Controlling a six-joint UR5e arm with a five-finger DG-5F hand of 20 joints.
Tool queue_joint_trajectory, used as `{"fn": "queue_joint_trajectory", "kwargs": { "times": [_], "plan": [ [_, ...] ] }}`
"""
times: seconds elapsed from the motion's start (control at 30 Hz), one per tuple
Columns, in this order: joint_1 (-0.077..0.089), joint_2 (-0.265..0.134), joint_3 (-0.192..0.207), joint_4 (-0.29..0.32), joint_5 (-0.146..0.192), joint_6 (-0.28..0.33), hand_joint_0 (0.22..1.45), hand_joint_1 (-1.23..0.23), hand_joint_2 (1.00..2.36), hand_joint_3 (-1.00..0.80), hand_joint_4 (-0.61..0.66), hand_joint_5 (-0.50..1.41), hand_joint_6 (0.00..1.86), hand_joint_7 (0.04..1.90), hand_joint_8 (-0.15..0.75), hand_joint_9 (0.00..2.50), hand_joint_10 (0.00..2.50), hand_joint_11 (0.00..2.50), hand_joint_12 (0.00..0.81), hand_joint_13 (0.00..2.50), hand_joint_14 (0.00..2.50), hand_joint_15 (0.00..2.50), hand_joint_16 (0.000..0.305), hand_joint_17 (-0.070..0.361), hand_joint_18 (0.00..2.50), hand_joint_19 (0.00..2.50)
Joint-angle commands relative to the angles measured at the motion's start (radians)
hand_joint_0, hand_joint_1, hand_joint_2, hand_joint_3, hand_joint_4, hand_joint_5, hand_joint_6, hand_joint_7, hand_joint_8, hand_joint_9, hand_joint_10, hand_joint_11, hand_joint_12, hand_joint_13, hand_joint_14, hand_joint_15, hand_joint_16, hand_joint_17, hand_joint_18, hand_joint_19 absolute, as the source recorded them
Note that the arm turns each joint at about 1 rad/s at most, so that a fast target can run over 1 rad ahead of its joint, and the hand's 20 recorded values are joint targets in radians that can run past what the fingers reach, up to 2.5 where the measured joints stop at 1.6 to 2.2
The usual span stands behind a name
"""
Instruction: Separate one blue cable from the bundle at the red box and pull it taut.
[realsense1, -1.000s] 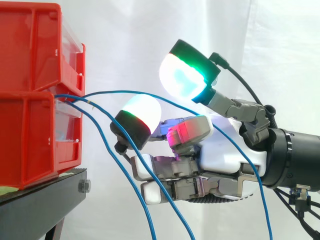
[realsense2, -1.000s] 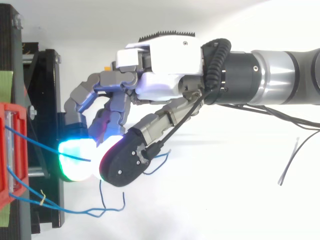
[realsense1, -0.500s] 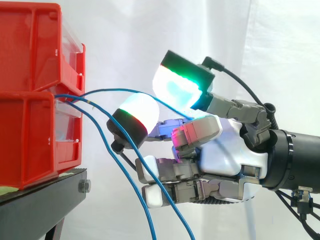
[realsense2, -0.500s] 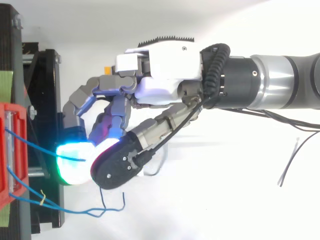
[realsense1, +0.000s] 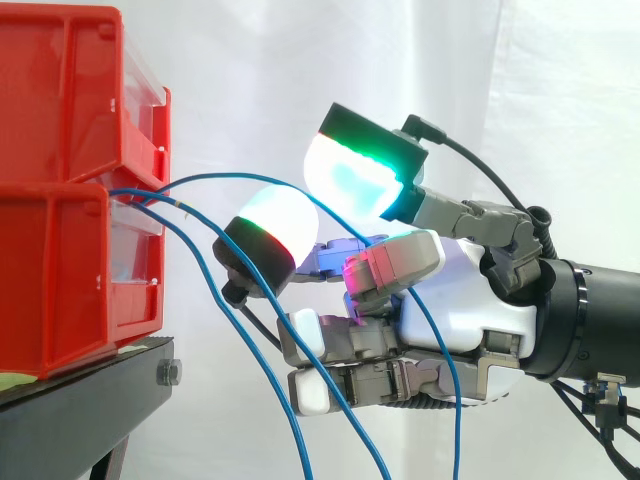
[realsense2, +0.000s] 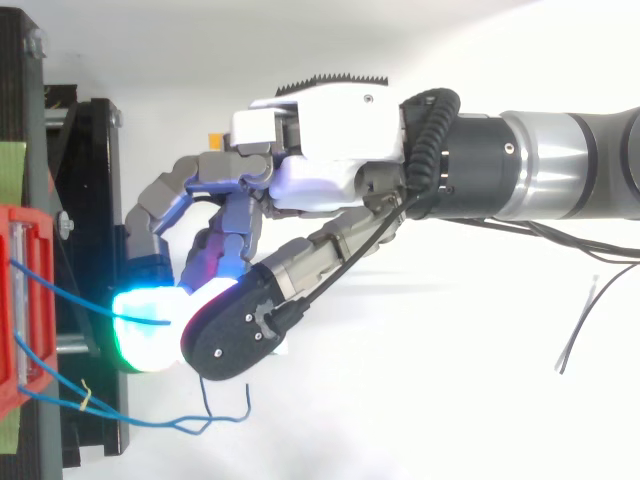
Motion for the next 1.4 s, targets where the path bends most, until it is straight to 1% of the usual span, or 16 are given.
{"fn": "queue_joint_trajectory", "kwargs": {
  "times": [0.0, 0.1, 0.27, 0.33, 0.47, 0.5, 0.53, 0.6, 0.67, 1.03, 1.2, 1.3, 1.37],
  "plan": [
    [0.001, 0.0, 0.0, 0.002, 0.0, 0.0, 0.57, -0.7, 1.01, -0.35, 0.2, -0.22, 0.89, 0.89, 0.376, 1.39, 0.02, 1.09, 0.422, 0.94, 0.02, 0.53, 0.064, 0.143, 0.7, 0.64],
    [-0.001, 0.0, 0.0, 0.002, 0.0, 0.0, 0.56, -0.69, 1.01, -0.42, 0.2, -0.21, 0.89, 0.89, 0.381, 1.39, 0.03, 1.09, 0.423, 0.94, 0.02, 0.52, 0.064, 0.144, 0.7, 0.64],
    [-0.001, 0.0, -0.002, 0.005, 0.0, 0.0, 0.57, -0.68, 1.01, -0.42, 0.19, -0.2, 0.88, 0.9, 0.379, 1.4, 0.03, 1.07, 0.422, 0.94, 0.02, 0.52, 0.064, 0.143, 0.7, 0.64],
    [-0.001, 0.0, -0.002, 0.005, 0.0, 0.0, 0.6, -0.69, 1.01, -0.37, 0.18, -0.2, 0.88, 0.92, 0.375, 1.42, 0.03, 1.07, 0.418, 0.95, 0.02, 0.52, 0.062, 0.14, 0.69, 0.65],
    [0.001, 0.0, -0.002, 0.005, 0.0, 0.0, 0.62, -0.69, 1.01, -0.3, 0.16, -0.19, 0.88, 0.94, 0.374, 1.44, 0.03, 1.08, 0.41, 0.96, 0.02, 0.52, 0.062, 0.139, 0.7, 0.65],
    [-0.001, 0.0, -0.002, 0.005, 0.0, 0.0, 0.61, -0.69, 1.02, -0.21, 0.14, -0.19, 0.88, 0.97, 0.376, 1.44, 0.03, 1.09, 0.411, 0.96, 0.02, 0.52, 0.062, 0.139, 0.7, 0.64],
    [-0.001, 0.0, -0.002, 0.005, 0.0, 0.0, 0.61, -0.69, 1.02, -0.15, 0.13, -0.19, 0.89, 0.97, 0.379, 1.45, 0.03, 1.09, 0.414, 0.96, 0.02, 0.52, 0.063, 0.141, 0.71, 0.64],
    [0.001, 0.0, 0.0, 0.005, 0.002, 0.0, 0.61, -0.69, 1.02, -0.08, 0.12, -0.18, 0.9, 0.97, 0.394, 1.47, 0.02, 1.07, 0.431, 0.98, 0.02, 0.51, 0.067, 0.15, 0.74, 0.63],
    [-0.001, -0.002, -0.002, 0.005, 0.003, 0.0, 0.61, -0.7, 1.02, -0.05, 0.11, -0.18, 0.9, 0.96, 0.401, 1.47, 0.02, 1.06, 0.44, 0.99, 0.02, 0.51, 0.069, 0.154, 0.76, 0.62],
    [-0.001, 0.0, -0.002, 0.005, 0.005, 0.0, 0.62, -0.75, 1.02, -0.06, 0.06, -0.17, 0.9, 0.95, 0.383, 1.46, 0.03, 1.07, 0.424, 0.98, 0.02, 0.51, 0.066, 0.148, 0.74, 0.62],
    [-0.001, 0.0, -0.002, 0.005, 0.005, 0.0, 0.62, -0.75, 1.02, -0.07, 0.07, -0.17, 0.9, 0.95, 0.377, 1.31, 0.03, 0.99, 0.426, 0.95, 0.02, 0.51, 0.065, 0.146, 0.72, 0.62],
    [0.001, 0.0, -0.002, 0.005, 0.003, -0.005, 0.62, -0.75, 1.02, -0.07, 0.09, -0.17, 0.89, 0.97, 0.377, 1.27, 0.02, 0.96, 0.422, 0.93, 0.02, 0.51, 0.065, 0.145, 0.71, 0.63],
    [0.001, 0.0, -0.002, 0.007, 0.003, -0.012, 0.62, -0.75, 1.02, -0.11, 0.12, -0.17, 0.89, 0.99, 0.375, 1.26, 0.02, 0.95, 0.424, 0.92, 0.02, 0.51, 0.065, 0.146, 0.7, 0.63]
  ]
}}
